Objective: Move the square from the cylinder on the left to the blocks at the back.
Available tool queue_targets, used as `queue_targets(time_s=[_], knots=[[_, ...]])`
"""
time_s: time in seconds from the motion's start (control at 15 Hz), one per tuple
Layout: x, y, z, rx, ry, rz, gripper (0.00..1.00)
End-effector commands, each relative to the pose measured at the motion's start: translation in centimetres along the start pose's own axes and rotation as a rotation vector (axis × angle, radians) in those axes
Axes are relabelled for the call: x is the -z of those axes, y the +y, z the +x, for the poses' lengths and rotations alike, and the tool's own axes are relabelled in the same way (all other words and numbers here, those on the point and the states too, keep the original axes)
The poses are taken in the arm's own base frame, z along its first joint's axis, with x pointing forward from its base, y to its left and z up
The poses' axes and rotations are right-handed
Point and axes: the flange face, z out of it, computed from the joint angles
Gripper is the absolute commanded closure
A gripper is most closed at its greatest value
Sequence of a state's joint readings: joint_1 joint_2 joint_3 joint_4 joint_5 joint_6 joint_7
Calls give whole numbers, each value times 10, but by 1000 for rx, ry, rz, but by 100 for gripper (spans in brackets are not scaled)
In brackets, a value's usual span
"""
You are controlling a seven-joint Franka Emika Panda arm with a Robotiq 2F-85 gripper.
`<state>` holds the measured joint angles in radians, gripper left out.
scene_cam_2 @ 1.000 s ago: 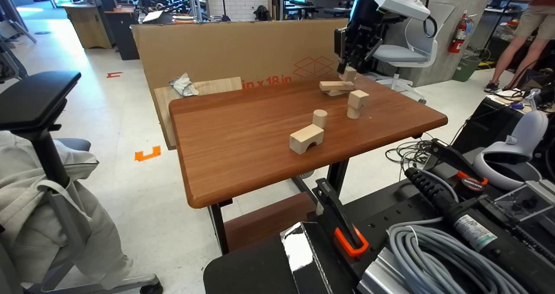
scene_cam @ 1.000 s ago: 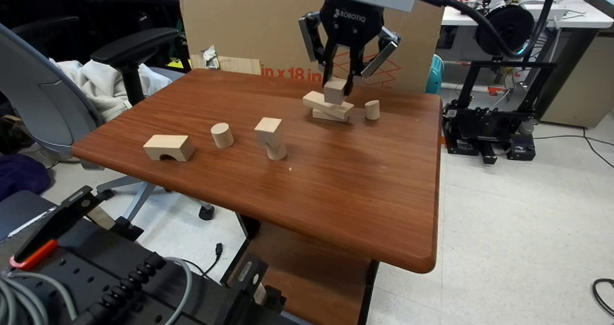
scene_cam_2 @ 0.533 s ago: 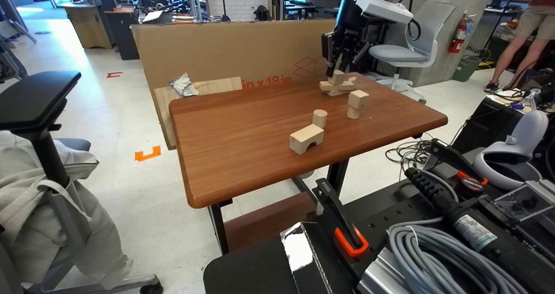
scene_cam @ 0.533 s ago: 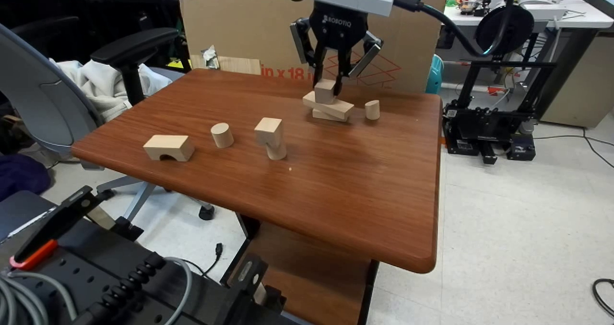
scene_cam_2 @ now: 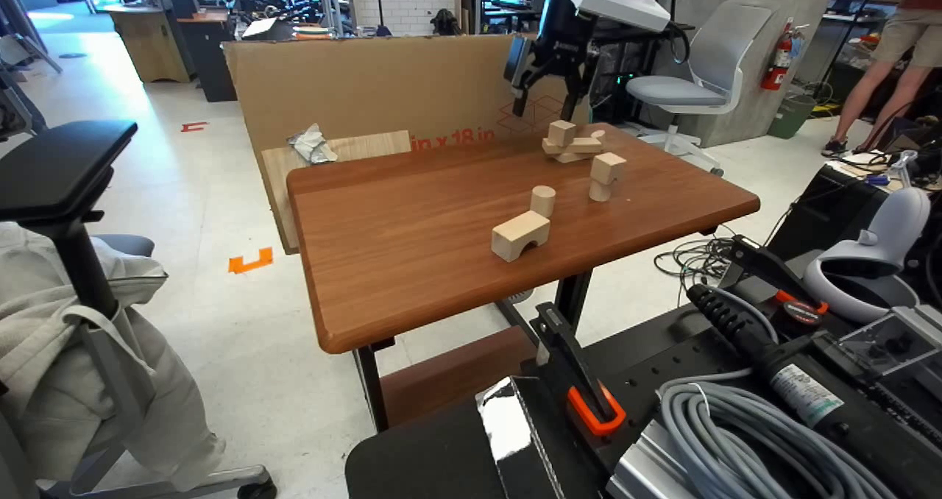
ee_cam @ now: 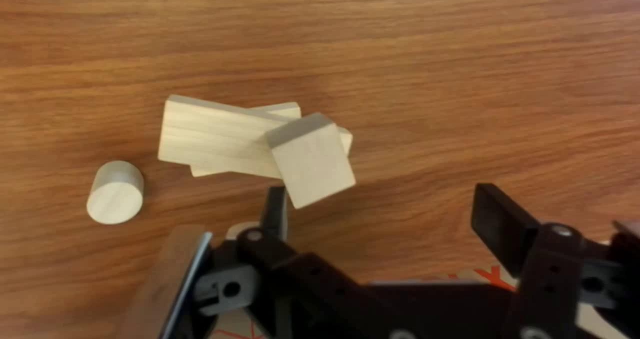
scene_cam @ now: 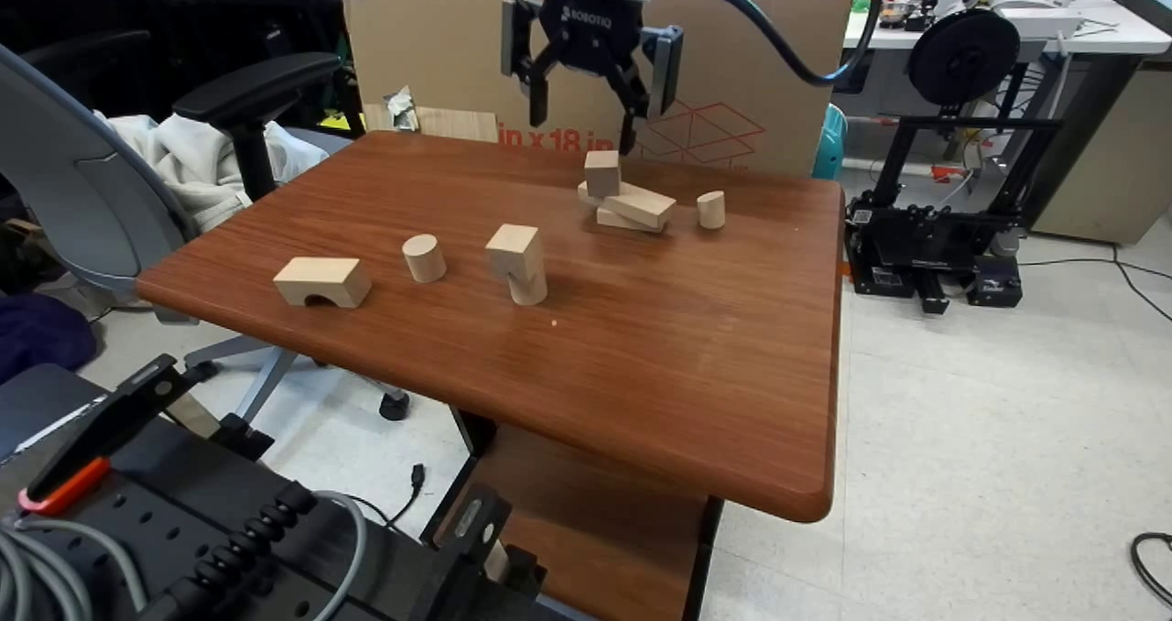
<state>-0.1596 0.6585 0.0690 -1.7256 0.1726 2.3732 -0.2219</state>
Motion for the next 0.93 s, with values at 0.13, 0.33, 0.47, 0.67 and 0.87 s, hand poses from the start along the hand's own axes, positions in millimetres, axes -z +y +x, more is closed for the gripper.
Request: queue_targets(time_s=[0.13,0.33,0.47,0.67,0.87], knots=[[81,-56,-54,-81,178,-24,0],[96,-92,-80,-133,192,-51,0],[94,-114,-95,-189,157,-47,0],[86,-122,-90,-199,131,-29,0],[81,-124,-95,-221,118,-31,0]])
